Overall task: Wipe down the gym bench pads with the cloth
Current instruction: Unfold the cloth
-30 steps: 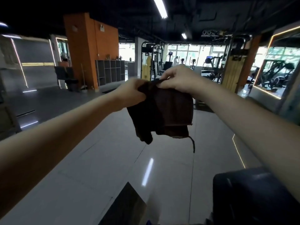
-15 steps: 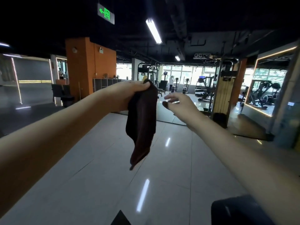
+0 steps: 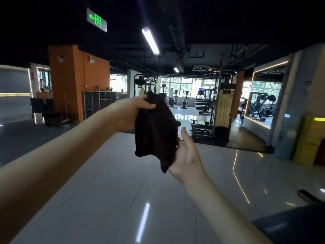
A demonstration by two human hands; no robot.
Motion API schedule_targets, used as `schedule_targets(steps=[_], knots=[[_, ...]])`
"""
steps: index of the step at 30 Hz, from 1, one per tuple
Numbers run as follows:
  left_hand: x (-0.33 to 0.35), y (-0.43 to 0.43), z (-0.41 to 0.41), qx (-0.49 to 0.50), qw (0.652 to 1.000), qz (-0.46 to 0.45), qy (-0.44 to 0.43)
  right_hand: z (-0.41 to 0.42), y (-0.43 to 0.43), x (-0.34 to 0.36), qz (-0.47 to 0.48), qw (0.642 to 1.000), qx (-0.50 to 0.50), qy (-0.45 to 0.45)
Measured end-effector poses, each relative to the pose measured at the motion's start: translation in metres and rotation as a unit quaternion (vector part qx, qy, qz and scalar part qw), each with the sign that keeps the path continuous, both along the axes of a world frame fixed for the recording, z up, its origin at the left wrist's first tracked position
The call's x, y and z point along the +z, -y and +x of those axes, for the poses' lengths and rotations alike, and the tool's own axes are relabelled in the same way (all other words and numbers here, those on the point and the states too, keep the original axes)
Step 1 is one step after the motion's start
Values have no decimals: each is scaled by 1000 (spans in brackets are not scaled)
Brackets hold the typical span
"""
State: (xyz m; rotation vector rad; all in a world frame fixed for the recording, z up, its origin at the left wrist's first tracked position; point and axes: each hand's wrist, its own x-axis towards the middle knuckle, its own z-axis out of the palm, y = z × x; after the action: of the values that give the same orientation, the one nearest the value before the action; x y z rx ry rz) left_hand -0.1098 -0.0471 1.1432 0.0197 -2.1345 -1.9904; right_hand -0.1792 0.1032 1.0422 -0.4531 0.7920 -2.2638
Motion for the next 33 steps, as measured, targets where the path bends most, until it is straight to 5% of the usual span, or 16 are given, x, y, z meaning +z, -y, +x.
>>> schedule_targets(steps=[13, 21, 30, 33], knots=[[-29, -6, -55, -150, 988, 46, 5, -19, -5, -23, 69, 996, -56, -16], [-36, -20, -108, -133, 989, 47, 40, -68, -69, -2, 102, 960, -261, -28], [-42, -136, -149, -133, 987, 90, -24, -67, -193, 34, 213, 771, -545, -249], [-40, -188, -152, -189, 977, 98, -36, -61, -243, 39, 259, 669, -641, -274]])
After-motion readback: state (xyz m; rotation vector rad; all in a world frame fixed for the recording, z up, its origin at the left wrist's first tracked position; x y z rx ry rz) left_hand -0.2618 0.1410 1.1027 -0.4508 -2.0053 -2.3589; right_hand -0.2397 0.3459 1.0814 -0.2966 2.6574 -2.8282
